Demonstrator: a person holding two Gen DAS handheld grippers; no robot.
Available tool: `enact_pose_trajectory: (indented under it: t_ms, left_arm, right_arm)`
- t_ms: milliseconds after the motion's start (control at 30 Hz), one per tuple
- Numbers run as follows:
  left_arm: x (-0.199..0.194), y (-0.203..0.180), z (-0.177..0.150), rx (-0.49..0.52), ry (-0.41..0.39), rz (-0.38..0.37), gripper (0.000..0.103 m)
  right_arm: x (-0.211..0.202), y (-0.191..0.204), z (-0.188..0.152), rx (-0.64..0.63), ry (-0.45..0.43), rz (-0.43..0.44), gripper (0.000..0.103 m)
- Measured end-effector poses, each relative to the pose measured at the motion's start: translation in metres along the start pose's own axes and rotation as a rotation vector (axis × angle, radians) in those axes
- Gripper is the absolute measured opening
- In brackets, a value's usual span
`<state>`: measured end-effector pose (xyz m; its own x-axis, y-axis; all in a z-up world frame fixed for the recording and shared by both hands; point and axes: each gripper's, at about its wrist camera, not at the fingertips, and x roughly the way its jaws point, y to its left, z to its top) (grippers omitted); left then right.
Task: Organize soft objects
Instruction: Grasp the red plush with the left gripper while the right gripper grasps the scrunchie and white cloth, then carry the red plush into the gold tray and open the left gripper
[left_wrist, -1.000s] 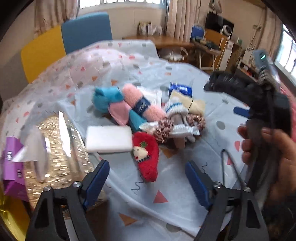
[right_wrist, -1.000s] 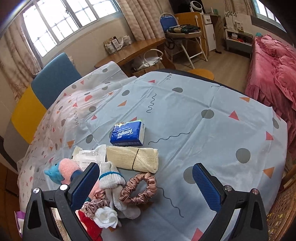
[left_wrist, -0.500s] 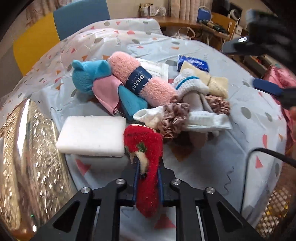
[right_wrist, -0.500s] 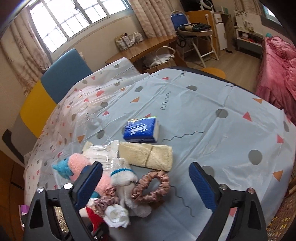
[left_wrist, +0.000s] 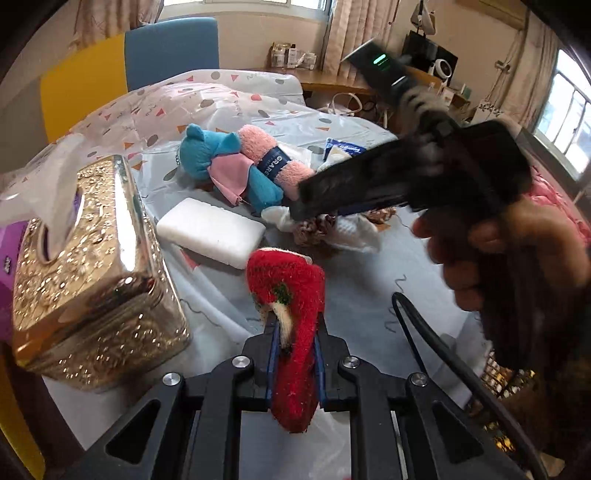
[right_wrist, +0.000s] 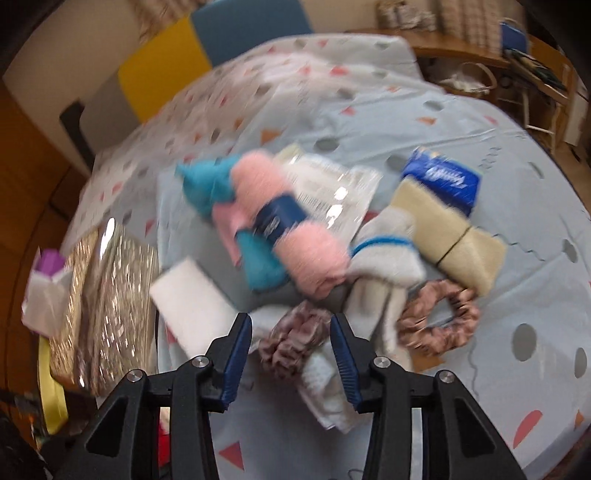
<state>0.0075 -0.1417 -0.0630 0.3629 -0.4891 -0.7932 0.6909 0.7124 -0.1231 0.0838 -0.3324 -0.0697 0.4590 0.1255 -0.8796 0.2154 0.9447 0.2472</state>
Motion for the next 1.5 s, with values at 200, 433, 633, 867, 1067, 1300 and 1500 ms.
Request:
enact_pose_trajectory:
  t_ms: [200, 433, 633, 867, 1067, 1300, 1500]
  left_arm:
    - [-0.047, 0.004, -0.009, 0.000, -0.083, -0.056, 0.016]
    - [-0.129, 0.056, -0.028, -0.156, -0.206, -0.041, 0.016]
    - [-0.180, 0.161, -0.049, -0.459, -0.305, 0.133, 0.016]
    - [-0.160, 0.262, -0.051, -0.656, -0.242, 0.315, 0.016]
    - [-0.114, 0.300, -0.036, -0.719, -0.159, 0.351, 0.016]
    - [-0.076, 0.330, -0.031, -0.815, -0.071, 0.390, 0.043]
    - [-0.095, 0.309, -0.048, -0.758, -0.110, 0.461, 0.045]
  right_arm:
    - [0.024, 0.012, -0.008, -0.090, 0.109, -0.076, 0.043]
    - [0.033, 0.015, -0.011, -0.103, 0.122, -0.102, 0.040]
    - [0.035, 0.012, -0.007, -0.086, 0.126, -0.092, 0.041]
    - [0.037, 0.018, -0.013, -0.118, 0.122, -0.120, 0.042]
    - [0.042, 0.040, -0.027, -0.202, 0.111, -0.162, 0.042]
    - [0.046, 0.043, -0.029, -0.215, 0.106, -0.163, 0.040]
    - [0.047, 0.045, -0.028, -0.226, 0.101, -0.168, 0.040]
